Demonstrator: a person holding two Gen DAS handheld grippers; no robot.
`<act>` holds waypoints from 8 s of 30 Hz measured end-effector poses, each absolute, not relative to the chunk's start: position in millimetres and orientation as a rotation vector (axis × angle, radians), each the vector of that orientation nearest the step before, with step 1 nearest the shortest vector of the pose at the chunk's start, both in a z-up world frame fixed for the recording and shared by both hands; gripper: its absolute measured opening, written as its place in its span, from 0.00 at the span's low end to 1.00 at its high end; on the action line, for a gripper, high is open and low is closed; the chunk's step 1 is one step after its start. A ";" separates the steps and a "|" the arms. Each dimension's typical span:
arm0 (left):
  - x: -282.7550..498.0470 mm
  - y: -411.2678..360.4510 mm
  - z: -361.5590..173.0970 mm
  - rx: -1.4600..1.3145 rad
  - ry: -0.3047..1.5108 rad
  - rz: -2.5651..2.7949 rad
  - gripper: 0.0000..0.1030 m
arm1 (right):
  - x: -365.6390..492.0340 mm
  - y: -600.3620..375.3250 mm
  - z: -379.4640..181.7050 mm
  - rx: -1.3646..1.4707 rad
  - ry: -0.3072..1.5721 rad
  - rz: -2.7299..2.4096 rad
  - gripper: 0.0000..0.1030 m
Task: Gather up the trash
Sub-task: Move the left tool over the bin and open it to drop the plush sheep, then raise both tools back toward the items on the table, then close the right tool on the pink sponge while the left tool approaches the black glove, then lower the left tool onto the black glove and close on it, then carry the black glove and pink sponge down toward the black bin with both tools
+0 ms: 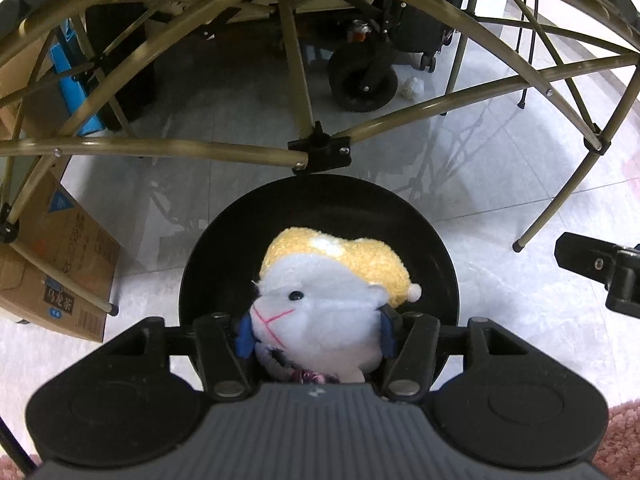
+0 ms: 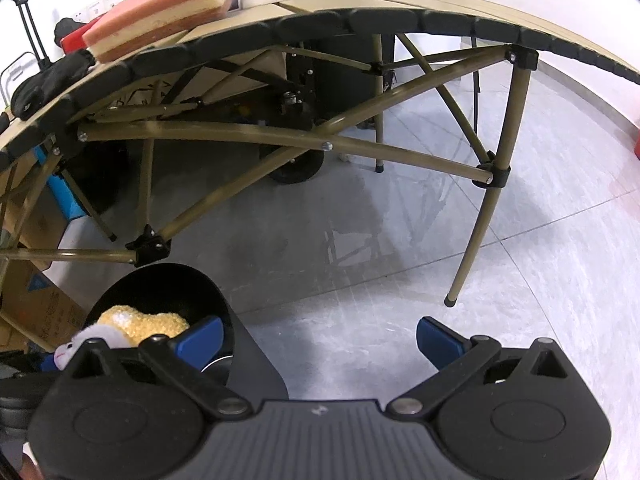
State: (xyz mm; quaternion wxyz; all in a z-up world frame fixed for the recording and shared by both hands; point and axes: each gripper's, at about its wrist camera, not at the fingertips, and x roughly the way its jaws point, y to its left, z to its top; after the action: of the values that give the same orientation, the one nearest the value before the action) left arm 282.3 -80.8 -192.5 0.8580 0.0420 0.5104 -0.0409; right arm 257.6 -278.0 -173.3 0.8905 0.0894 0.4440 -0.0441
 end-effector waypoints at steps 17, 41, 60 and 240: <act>284.1 -69.8 -193.5 0.060 1.130 -0.043 1.00 | 258.6 -279.2 -173.7 0.187 0.923 -0.099 1.00; 257.1 -59.5 -132.3 0.050 0.931 -0.091 1.00 | 239.8 -277.8 -138.6 0.211 0.805 -0.023 1.00; 230.2 -51.3 -63.5 0.049 0.661 -0.140 1.00 | 202.9 -267.6 -73.4 0.200 0.484 0.072 1.00; 239.6 -30.5 2.1 -0.026 0.342 -0.107 0.17 | 230.5 -262.8 -37.8 0.087 0.218 0.046 0.95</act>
State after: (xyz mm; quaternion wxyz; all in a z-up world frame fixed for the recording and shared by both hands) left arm 239.6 -30.5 2.1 0.9839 -0.0131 0.1703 -0.0533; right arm 230.5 -262.8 -37.8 0.9928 0.0436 0.1088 0.0228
